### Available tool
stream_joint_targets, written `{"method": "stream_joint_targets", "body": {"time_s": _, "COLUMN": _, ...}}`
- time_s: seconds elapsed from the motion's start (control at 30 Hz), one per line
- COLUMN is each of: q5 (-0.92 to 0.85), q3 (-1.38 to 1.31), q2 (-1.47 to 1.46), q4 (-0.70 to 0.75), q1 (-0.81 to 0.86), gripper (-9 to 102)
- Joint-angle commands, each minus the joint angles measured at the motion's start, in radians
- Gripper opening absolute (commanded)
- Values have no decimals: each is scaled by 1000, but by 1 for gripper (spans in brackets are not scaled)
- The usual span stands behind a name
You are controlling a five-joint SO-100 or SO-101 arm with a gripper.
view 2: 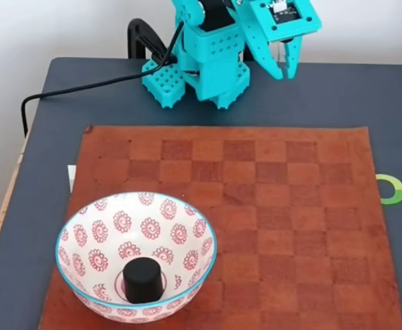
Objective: Grasp a black cylinder and put it in the bin.
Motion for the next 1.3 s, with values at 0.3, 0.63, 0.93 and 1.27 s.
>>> {"method": "stream_joint_targets", "body": {"time_s": 0.3, "q5": 20, "q3": 304, "q2": 101, "q4": -353, "q1": -31, "gripper": 0}}
{"method": "stream_joint_targets", "body": {"time_s": 0.63, "q5": 20, "q3": 428, "q2": 181, "q4": -411, "q1": -32, "gripper": 0}}
{"method": "stream_joint_targets", "body": {"time_s": 0.93, "q5": 20, "q3": 563, "q2": 382, "q4": -443, "q1": -32, "gripper": 0}}
{"method": "stream_joint_targets", "body": {"time_s": 1.27, "q5": 20, "q3": 704, "q2": 618, "q4": -422, "q1": -31, "gripper": 0}}
